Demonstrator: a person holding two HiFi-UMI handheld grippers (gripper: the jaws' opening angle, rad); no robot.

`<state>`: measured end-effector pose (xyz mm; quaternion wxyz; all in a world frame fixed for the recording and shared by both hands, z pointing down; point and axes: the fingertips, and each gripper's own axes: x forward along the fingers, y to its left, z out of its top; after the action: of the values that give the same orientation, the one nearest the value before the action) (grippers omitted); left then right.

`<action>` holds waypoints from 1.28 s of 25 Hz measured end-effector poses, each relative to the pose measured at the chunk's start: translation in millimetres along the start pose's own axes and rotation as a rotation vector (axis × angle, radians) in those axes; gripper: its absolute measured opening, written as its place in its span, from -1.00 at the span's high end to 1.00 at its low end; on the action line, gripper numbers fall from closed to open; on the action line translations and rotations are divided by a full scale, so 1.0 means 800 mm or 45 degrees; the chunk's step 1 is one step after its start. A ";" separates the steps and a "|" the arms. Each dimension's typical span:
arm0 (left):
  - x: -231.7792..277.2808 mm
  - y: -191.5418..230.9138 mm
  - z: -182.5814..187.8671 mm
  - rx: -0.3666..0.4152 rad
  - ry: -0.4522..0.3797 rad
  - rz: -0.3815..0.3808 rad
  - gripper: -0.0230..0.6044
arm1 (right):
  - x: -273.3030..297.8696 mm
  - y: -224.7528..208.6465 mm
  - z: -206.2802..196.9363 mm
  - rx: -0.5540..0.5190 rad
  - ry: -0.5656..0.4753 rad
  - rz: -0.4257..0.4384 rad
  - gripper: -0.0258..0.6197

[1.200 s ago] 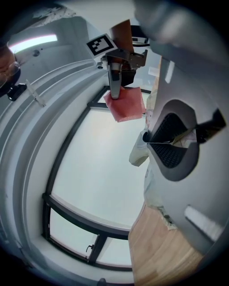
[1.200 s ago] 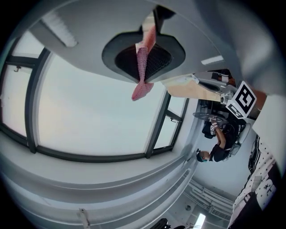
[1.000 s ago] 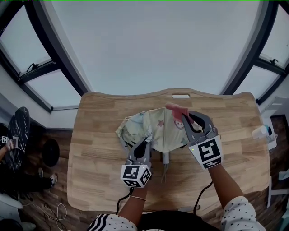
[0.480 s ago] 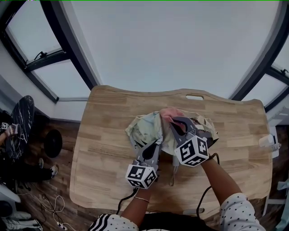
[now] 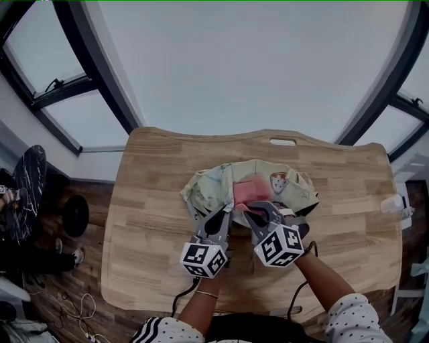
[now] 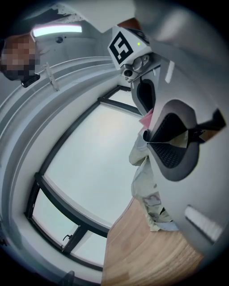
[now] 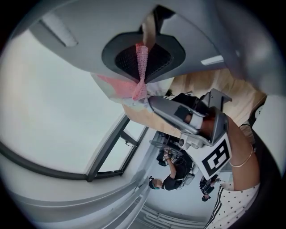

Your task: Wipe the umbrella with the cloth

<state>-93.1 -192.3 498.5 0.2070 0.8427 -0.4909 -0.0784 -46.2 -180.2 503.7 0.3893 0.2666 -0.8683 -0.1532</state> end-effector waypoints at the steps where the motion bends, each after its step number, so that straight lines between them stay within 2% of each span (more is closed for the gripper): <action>1: 0.000 -0.001 0.000 0.003 0.001 -0.003 0.93 | -0.002 0.007 -0.002 0.007 0.002 0.012 0.84; 13: 0.000 0.020 0.003 -0.002 0.012 0.040 0.93 | -0.017 0.082 0.000 0.107 -0.018 0.177 0.84; 23: 0.000 0.042 -0.009 -0.028 0.042 0.065 0.93 | -0.020 0.109 0.004 0.149 -0.016 0.262 0.84; 27: 0.000 0.047 -0.011 -0.046 0.042 0.071 0.93 | -0.044 0.072 0.034 0.160 -0.157 0.147 0.84; 32: -0.002 0.055 -0.011 -0.064 0.035 0.084 0.93 | -0.087 -0.039 0.059 0.183 -0.273 -0.130 0.84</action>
<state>-125.7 -207.8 524.7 0.2373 0.8216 -0.5133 -0.0720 -32.4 -162.3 416.9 0.2658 0.3197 -0.8990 -0.1376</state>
